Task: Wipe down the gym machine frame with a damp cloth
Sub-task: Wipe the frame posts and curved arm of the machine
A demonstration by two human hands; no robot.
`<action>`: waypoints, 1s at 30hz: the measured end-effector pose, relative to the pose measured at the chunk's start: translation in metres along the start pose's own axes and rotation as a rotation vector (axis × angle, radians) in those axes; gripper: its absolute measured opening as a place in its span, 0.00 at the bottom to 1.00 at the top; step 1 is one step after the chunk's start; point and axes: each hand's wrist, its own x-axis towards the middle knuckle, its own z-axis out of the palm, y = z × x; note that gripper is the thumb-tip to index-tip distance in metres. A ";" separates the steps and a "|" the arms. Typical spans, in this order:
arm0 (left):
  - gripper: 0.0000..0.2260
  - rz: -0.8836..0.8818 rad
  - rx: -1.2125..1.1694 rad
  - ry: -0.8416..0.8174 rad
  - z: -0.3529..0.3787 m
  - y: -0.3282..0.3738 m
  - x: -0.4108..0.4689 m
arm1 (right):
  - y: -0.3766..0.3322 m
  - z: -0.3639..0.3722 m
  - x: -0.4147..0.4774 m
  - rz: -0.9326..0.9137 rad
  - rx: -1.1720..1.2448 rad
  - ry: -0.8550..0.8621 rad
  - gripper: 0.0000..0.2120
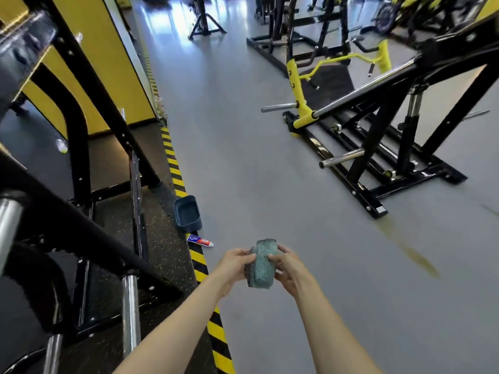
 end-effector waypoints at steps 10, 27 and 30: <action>0.05 0.099 0.000 0.051 -0.001 0.120 0.063 | -0.125 0.058 0.052 -0.112 -0.106 -0.150 0.31; 0.08 0.231 0.288 0.206 -0.003 0.409 0.252 | -0.419 0.144 0.261 -0.185 -0.346 -0.318 0.15; 0.13 0.268 0.319 0.294 0.010 0.463 0.274 | -0.482 0.156 0.294 -0.202 -0.485 -0.374 0.12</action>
